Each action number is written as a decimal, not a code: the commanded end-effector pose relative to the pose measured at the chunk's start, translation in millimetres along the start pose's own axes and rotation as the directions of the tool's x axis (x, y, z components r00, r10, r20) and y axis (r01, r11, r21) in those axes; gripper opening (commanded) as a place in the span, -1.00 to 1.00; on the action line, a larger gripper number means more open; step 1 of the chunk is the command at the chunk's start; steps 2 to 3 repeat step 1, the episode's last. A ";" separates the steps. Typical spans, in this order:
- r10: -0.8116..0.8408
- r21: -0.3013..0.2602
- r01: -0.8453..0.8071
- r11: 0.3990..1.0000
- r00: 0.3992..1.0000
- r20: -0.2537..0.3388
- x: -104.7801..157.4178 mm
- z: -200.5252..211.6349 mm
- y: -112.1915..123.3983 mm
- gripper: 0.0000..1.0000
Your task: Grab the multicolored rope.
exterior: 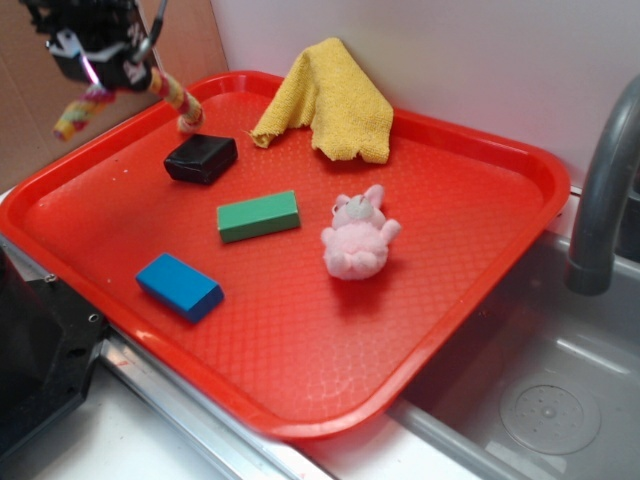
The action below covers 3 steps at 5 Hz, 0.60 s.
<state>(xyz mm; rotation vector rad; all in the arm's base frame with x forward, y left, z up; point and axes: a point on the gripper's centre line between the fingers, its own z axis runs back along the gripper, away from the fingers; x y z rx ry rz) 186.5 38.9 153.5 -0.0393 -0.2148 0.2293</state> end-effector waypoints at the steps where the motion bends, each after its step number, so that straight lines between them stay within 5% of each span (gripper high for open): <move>1: -0.129 -0.124 0.136 0.983 0.990 0.058 -5.2 90.7 -61.7 -1.00; 3: -0.129 -0.124 0.136 0.983 0.990 0.058 -5.2 90.7 -61.7 -1.00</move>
